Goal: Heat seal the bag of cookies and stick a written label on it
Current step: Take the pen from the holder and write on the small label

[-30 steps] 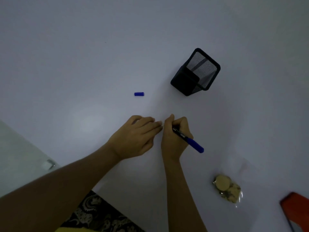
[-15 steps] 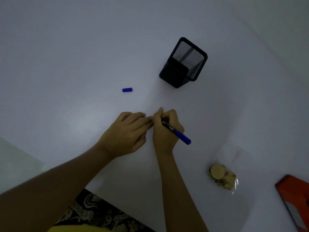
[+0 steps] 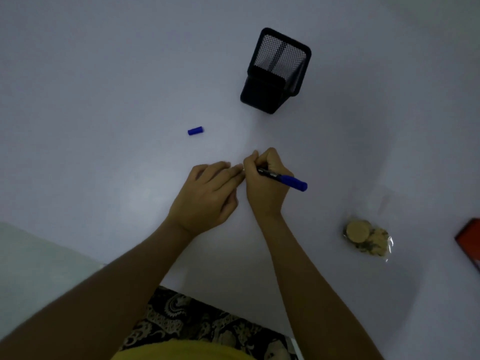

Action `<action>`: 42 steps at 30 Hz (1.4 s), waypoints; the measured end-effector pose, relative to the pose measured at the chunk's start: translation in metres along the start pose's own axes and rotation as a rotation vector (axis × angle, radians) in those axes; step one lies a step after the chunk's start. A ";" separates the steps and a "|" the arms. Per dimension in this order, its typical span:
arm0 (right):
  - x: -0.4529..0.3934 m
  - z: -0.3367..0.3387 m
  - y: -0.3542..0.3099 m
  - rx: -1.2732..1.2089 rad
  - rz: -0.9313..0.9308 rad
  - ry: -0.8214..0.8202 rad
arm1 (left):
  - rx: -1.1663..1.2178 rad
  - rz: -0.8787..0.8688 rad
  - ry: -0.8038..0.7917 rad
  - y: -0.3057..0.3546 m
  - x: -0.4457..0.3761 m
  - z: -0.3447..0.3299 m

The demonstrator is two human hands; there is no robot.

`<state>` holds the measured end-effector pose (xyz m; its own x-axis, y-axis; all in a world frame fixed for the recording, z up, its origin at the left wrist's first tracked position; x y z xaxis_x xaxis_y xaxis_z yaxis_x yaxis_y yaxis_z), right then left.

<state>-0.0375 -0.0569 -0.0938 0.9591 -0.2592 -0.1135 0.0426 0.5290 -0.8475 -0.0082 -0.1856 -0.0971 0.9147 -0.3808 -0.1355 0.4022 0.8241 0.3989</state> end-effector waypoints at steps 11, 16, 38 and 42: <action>0.000 0.001 -0.001 -0.058 -0.050 0.069 | -0.002 0.026 -0.030 0.000 -0.002 0.001; 0.000 0.003 0.002 -0.115 -0.070 0.111 | -0.014 0.050 -0.061 0.000 -0.001 0.000; 0.001 0.003 0.009 -0.147 -0.059 0.152 | -0.034 0.055 -0.065 -0.001 0.000 -0.003; 0.000 0.003 0.009 -0.132 -0.060 0.150 | -0.033 0.056 -0.065 -0.002 0.001 -0.003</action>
<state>-0.0362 -0.0498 -0.0996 0.9030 -0.4100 -0.1285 0.0521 0.4015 -0.9144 -0.0083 -0.1859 -0.1007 0.9317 -0.3592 -0.0544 0.3526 0.8580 0.3736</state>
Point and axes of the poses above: each hand's wrist, its own x-axis away from the middle knuckle, its own z-axis out of the back of the hand, y = z × x, the point moved 4 cm from there along -x, towards the middle knuckle, and after that the axes turned 8 degrees about z, right-handed, at the moved point
